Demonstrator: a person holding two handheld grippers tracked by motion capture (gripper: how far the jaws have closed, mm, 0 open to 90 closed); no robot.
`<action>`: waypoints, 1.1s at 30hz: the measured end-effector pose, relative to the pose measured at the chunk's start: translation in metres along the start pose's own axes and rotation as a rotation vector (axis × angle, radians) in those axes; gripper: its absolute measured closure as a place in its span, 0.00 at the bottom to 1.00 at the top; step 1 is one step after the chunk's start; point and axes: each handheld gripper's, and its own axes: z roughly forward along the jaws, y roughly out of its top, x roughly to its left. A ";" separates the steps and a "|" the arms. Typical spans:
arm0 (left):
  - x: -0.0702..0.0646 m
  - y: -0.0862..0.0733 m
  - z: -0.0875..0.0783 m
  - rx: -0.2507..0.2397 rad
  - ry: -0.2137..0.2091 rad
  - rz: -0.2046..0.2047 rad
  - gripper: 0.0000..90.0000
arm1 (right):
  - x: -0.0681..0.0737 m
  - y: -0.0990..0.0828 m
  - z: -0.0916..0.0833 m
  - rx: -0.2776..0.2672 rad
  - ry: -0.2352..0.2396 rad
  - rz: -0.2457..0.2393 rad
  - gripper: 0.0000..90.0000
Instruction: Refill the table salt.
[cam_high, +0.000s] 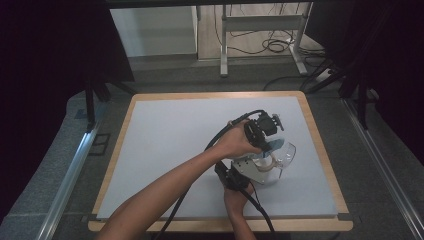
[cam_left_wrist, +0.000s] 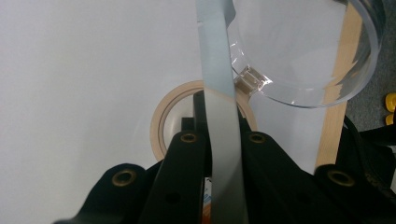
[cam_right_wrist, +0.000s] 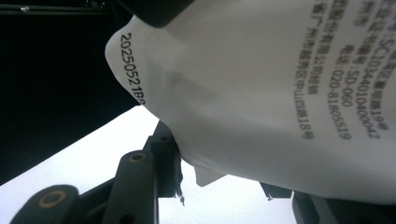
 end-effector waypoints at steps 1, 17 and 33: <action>0.000 0.000 0.000 0.000 -0.001 -0.003 1.00 | 0.000 0.000 0.000 0.000 0.000 -0.001 0.63; 0.001 -0.001 -0.001 -0.004 -0.002 0.001 1.00 | 0.001 0.000 0.000 0.000 -0.001 0.000 0.64; 0.001 -0.001 -0.003 -0.008 -0.001 -0.001 1.00 | 0.001 0.001 0.000 0.000 0.002 -0.007 0.64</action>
